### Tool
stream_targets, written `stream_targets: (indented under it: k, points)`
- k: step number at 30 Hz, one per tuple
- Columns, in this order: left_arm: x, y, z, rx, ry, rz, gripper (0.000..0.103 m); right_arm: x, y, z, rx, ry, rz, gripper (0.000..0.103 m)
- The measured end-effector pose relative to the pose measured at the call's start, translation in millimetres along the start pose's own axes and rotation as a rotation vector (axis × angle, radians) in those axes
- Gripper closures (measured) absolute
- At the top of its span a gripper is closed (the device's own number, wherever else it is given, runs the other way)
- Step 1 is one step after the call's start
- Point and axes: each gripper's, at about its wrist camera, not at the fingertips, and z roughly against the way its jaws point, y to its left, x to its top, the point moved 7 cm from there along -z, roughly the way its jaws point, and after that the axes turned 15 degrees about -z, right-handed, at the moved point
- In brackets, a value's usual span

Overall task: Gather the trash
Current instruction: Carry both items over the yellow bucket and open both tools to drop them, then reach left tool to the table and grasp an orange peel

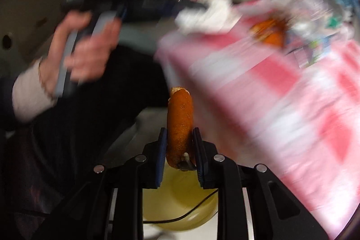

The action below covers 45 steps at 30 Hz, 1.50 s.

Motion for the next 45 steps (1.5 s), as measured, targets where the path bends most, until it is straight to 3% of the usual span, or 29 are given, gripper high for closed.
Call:
stream_targets:
  k: [2,4,7,9,17,20,22,25,27,36,45]
  points:
    - [-4.5,-6.5,5.0,0.018,0.011,-0.027,0.079,-10.5,6.4,-13.2,-0.009,0.065,0.035,0.078]
    - [-11.0,-13.8,7.5,0.031,0.029,-0.062,0.079,-11.3,7.1,-15.7,-0.024,0.068,0.042,0.072]
    - [-27.3,-26.3,8.7,0.038,0.07,-0.107,0.079,-1.9,-1.0,-6.2,-0.041,0.013,0.002,0.064]
    - [-39.8,-35.4,7.4,0.038,0.105,-0.132,0.079,5.7,-10.8,3.4,-0.077,-0.043,-0.034,0.053]
    - [-113.1,-68.7,2.7,0.017,0.313,-0.211,0.077,16.9,-44.2,35.0,-0.197,-0.2,-0.175,0.05]
    - [-142.9,-77.5,0.0,0.027,0.434,-0.3,0.065,21.6,-49.9,41.6,-0.216,-0.237,-0.204,0.048]
    - [-149.5,-80.9,3.4,0.056,0.456,-0.354,0.05,21.1,-48.6,40.9,-0.224,-0.252,-0.216,0.048]
    - [-139.0,-82.6,14.7,0.091,0.405,-0.379,0.034,22.0,-51.9,38.3,-0.231,-0.261,-0.222,0.048]
    - [-125.6,-78.0,22.7,0.127,0.355,-0.373,0.031,18.0,-51.7,44.3,-0.237,-0.268,-0.224,0.047]
    - [-68.8,-45.7,35.9,0.234,0.181,-0.295,0.031,15.7,-50.9,40.3,-0.256,-0.262,-0.215,0.047]
    - [-6.6,-62.1,-1.4,0.278,0.077,-0.439,0.031,20.5,-54.3,40.7,-0.275,-0.289,-0.218,0.046]
